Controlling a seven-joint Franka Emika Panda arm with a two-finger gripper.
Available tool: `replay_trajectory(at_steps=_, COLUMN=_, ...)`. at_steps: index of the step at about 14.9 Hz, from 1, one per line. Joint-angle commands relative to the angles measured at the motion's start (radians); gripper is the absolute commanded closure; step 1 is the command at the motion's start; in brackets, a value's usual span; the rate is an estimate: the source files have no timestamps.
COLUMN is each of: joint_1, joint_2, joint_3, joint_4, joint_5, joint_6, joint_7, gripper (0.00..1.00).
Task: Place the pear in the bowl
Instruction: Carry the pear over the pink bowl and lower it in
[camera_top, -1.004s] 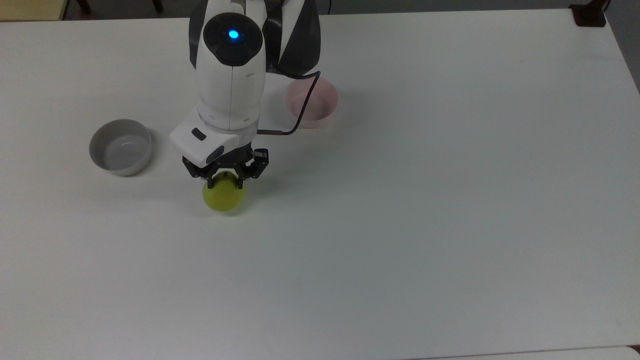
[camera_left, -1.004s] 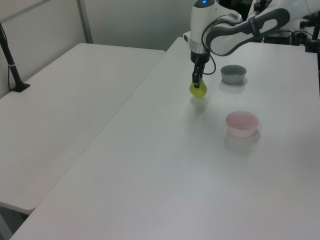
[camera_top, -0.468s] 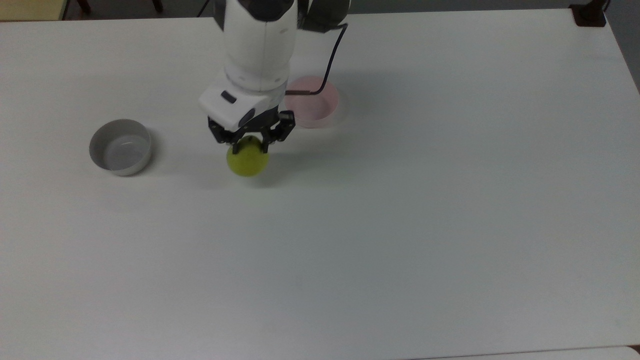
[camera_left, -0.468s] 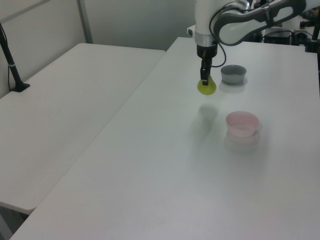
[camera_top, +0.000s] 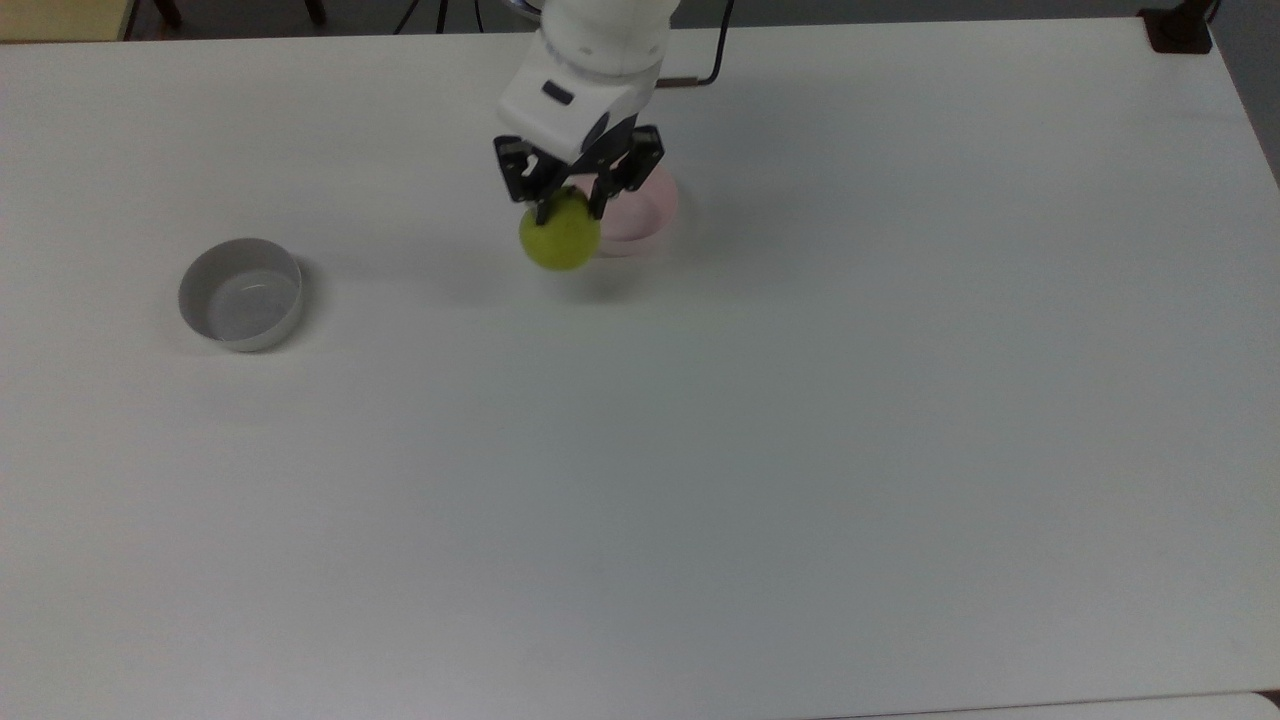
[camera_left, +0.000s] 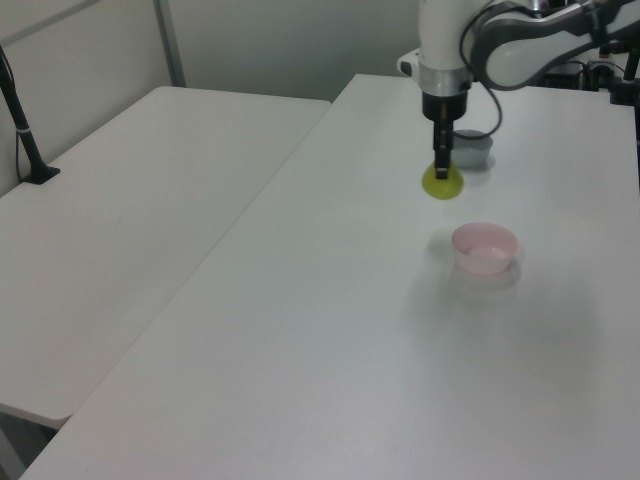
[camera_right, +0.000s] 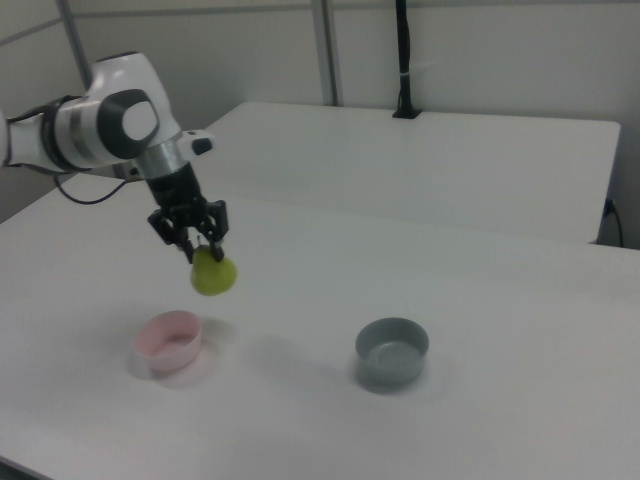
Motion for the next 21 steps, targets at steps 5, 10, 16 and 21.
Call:
replay_trajectory(at_steps=5, joint_1=0.125, joint_2=-0.125, joint_3=-0.007, joint_4=-0.207, joint_5=0.023, joint_6=-0.031, joint_7=0.007, gripper=0.8)
replay_trajectory(at_steps=10, joint_1=0.144, joint_2=-0.111, joint_3=-0.007, joint_4=-0.256, joint_5=0.023, joint_6=0.017, joint_7=0.018, gripper=0.79)
replay_trajectory(at_steps=16, joint_1=0.144, joint_2=-0.079, joint_3=-0.007, joint_4=-0.265, joint_5=0.017, joint_6=0.075, joint_7=0.04, gripper=0.75)
replay_trajectory(at_steps=21, joint_1=0.138, joint_2=-0.059, joint_3=-0.007, joint_4=-0.259, joint_5=0.012, joint_6=0.104, joint_7=0.041, gripper=0.55)
